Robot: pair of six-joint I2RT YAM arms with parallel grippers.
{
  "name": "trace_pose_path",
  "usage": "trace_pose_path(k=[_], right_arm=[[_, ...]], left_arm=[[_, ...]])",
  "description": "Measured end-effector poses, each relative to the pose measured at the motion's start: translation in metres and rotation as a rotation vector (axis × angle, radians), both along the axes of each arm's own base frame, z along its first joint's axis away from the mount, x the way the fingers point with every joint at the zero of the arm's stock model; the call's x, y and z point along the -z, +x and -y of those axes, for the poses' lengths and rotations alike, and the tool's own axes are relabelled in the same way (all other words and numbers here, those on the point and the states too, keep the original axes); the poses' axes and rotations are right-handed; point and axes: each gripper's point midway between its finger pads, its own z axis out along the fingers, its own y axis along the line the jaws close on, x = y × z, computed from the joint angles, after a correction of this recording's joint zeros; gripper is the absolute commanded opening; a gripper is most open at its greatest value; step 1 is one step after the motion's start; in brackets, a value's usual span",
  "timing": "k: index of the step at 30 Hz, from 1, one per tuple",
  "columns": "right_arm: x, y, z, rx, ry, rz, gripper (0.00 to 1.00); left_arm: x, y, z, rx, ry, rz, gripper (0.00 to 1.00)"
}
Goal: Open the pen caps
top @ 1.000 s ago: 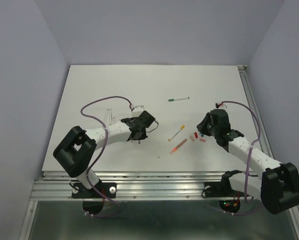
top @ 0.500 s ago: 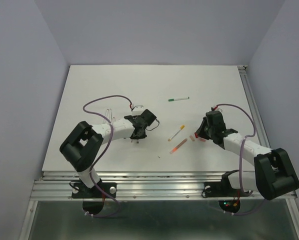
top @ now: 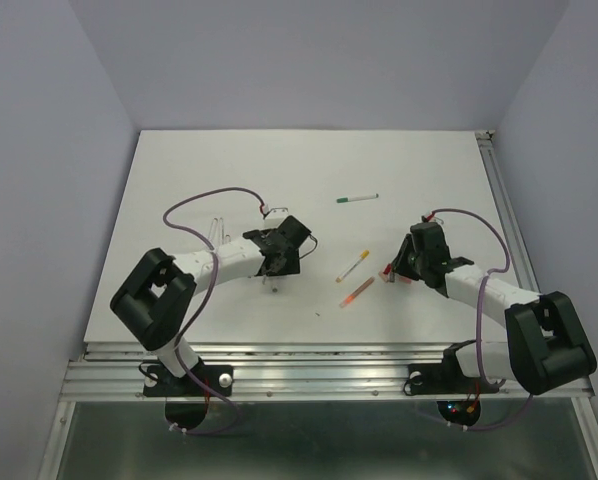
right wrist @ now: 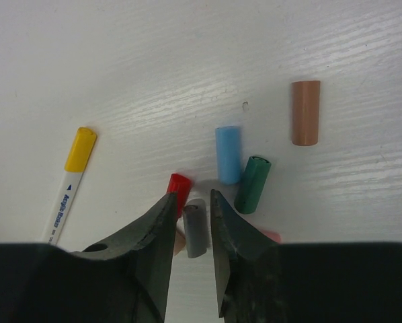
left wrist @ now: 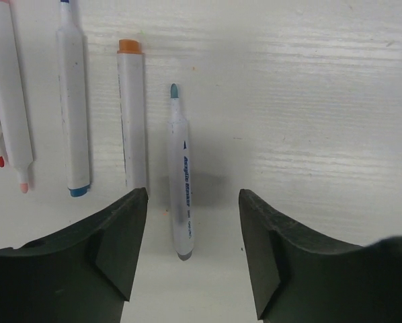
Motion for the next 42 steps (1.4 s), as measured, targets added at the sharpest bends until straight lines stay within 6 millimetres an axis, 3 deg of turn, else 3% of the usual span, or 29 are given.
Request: trace_pose_path(k=[3,4,5,7,11,13,14,18,23,28,34,40,42], right_arm=[[0.0,0.0,0.0,0.002,0.0,0.0,0.39],[-0.001,0.0,0.0,0.002,0.001,0.001,0.42],[-0.002,0.0,0.0,0.001,0.002,0.003,0.43],[-0.005,-0.001,0.0,0.0,0.006,0.011,0.43],[-0.025,-0.001,-0.003,-0.02,0.03,0.064,0.69],[-0.044,-0.001,-0.005,-0.037,0.047,0.113,0.83],[-0.052,-0.001,-0.006,-0.047,0.053,0.135,1.0],[-0.105,0.001,-0.01,-0.07,0.102,0.289,1.0],[-0.159,-0.006,-0.005,-0.058,0.141,0.462,1.0],[-0.185,-0.012,0.006,-0.015,0.141,0.564,1.0],[-0.179,-0.012,0.018,0.042,0.106,0.562,1.0],[-0.168,-0.012,0.023,0.067,0.081,0.532,1.0],[-0.165,-0.012,0.024,0.069,0.077,0.524,1.0]], left_arm=[[-0.016,0.002,0.009,0.033,-0.059,0.028,0.75],[-0.025,0.003,0.014,0.049,-0.091,0.047,0.83],[-0.034,0.004,0.019,0.064,-0.122,0.065,0.99],[-0.051,0.005,0.028,0.104,-0.185,0.1,0.99],[-0.079,0.003,0.051,0.227,-0.3,0.159,0.99],[-0.087,-0.001,0.065,0.302,-0.353,0.171,0.99],[-0.091,-0.004,0.074,0.351,-0.381,0.176,0.99],[-0.098,-0.012,0.096,0.471,-0.427,0.19,0.99],[-0.092,-0.012,0.126,0.586,-0.42,0.179,0.99],[-0.073,-0.003,0.154,0.646,-0.379,0.152,0.99],[-0.049,0.01,0.176,0.666,-0.285,0.122,0.99],[-0.028,0.007,0.194,0.684,-0.186,0.107,0.99],[-0.019,0.005,0.196,0.688,-0.16,0.094,0.93]])
